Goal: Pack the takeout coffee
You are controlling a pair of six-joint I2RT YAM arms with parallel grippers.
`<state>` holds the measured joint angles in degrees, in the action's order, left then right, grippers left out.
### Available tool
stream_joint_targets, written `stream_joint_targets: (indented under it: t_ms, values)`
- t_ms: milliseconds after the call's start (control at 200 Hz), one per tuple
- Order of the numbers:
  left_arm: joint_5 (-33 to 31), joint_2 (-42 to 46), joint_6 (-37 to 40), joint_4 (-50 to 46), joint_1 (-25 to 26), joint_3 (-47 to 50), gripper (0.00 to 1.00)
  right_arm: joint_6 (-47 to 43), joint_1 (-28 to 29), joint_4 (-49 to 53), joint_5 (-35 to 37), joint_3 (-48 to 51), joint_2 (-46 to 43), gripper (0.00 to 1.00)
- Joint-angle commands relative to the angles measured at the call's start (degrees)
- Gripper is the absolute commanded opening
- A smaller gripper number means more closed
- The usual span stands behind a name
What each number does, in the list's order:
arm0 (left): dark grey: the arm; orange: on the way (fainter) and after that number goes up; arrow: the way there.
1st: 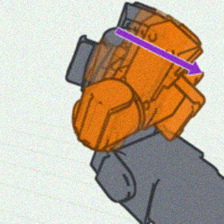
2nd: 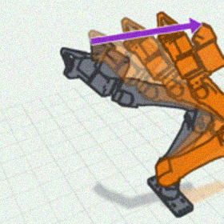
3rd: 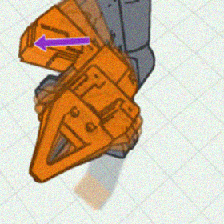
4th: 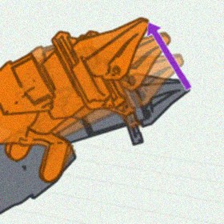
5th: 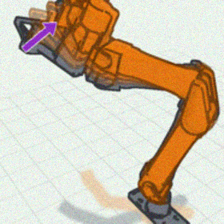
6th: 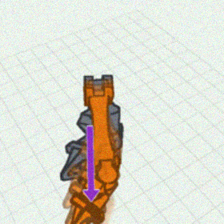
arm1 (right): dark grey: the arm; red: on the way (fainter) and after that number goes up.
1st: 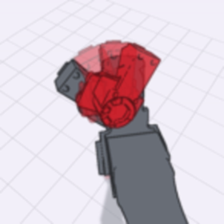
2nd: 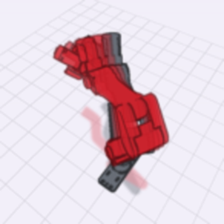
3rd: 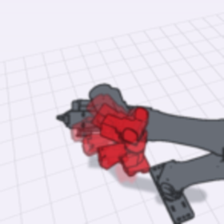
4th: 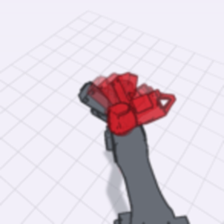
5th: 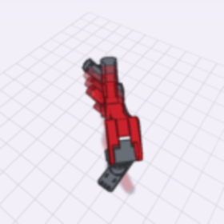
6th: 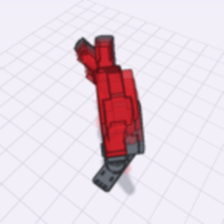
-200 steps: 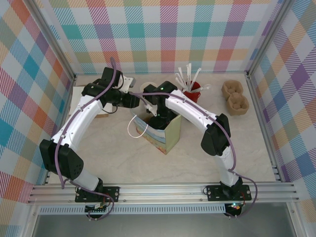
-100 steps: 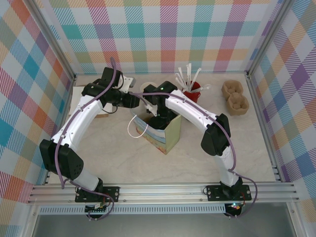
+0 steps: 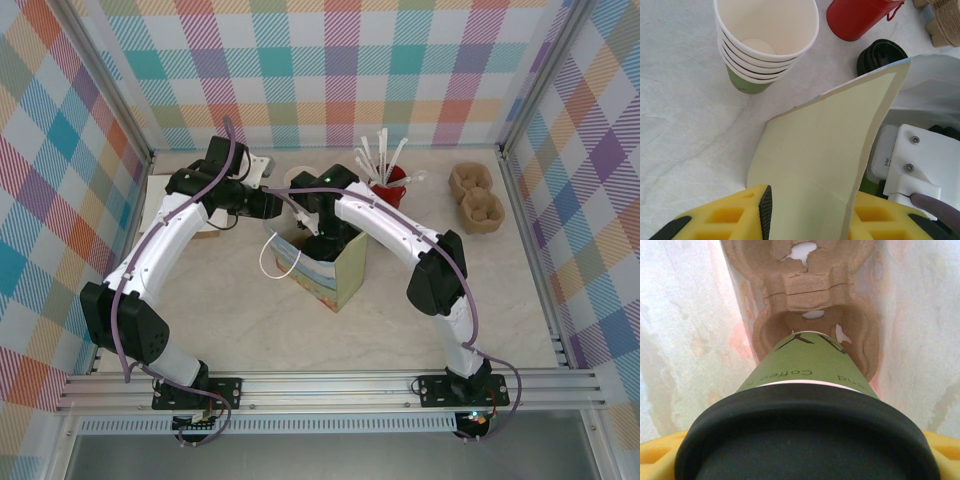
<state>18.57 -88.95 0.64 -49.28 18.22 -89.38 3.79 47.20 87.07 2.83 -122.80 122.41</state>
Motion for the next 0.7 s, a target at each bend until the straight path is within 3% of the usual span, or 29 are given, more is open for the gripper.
stream_joint_targets:
  t_ms: [0,385,695]
  values:
    - [0.8,0.6,-0.2,0.3,-0.3,-0.7,0.35,0.2,-0.3,1.2,1.1,-0.9,-1.4,0.78]
    - [0.8,0.5,-0.2,0.3,-0.3,-0.8,0.35,0.1,-0.3,2.1,4.9,-1.0,-0.6,0.79]
    - [0.9,0.3,-0.3,0.4,-0.3,-0.8,0.35,-0.1,-0.3,1.5,2.8,-0.5,-0.6,0.79]
